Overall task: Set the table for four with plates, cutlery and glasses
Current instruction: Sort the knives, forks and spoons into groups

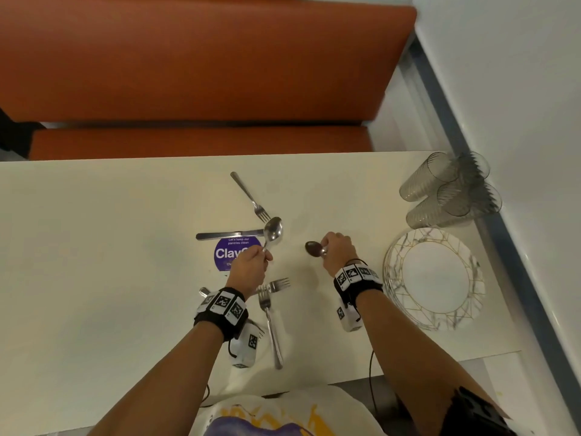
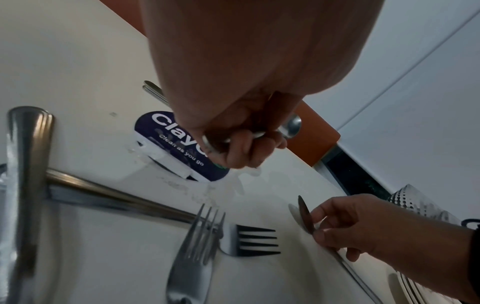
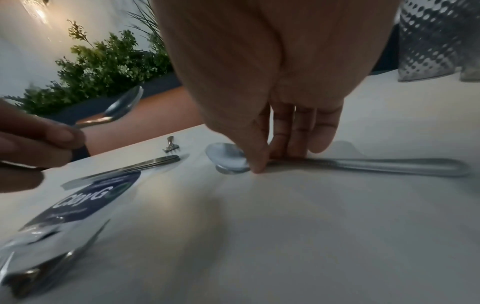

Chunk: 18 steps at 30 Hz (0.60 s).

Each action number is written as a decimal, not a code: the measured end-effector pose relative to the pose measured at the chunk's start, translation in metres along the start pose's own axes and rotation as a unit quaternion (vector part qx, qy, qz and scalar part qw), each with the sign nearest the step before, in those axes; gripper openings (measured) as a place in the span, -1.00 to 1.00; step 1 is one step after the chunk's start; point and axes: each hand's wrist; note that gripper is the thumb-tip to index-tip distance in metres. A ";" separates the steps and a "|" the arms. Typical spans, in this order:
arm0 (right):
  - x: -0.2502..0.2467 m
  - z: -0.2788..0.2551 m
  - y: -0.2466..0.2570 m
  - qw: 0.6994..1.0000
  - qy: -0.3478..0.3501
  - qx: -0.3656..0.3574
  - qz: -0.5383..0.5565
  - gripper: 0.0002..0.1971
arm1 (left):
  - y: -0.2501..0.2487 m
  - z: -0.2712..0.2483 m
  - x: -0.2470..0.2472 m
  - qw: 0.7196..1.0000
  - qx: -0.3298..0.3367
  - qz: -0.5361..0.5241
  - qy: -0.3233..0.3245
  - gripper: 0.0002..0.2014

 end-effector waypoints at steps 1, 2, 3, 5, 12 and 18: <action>0.000 0.001 0.000 1.000 0.008 0.006 0.012 -0.71 | -0.002 0.001 0.003 1.000 0.005 0.011 -0.004 -0.71; 0.001 0.002 -0.001 0.999 0.016 0.007 0.028 -0.74 | -0.004 0.001 0.005 1.000 0.015 0.027 -0.005 -0.71; -0.001 0.002 -0.001 0.999 0.026 0.010 0.042 -0.77 | -0.006 0.002 0.007 0.999 0.027 0.035 -0.006 -0.72; -0.004 0.004 0.000 0.996 0.032 0.012 0.076 -0.80 | -0.007 0.004 0.012 0.999 0.042 0.031 -0.010 -0.71; -0.041 0.000 0.047 0.912 -0.028 0.071 0.403 -0.74 | -0.015 0.008 0.032 1.000 0.024 -0.011 0.004 -0.69; -0.038 -0.005 0.071 0.815 -0.023 0.184 0.550 -0.70 | -0.030 -0.007 0.041 0.999 -0.002 -0.025 0.037 -0.72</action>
Point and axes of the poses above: each hand's wrist, its own z-axis towards the middle knuckle, its own x-axis out of the palm, y = z × x, and after that the axes turned 12 degrees about -y, right-handed
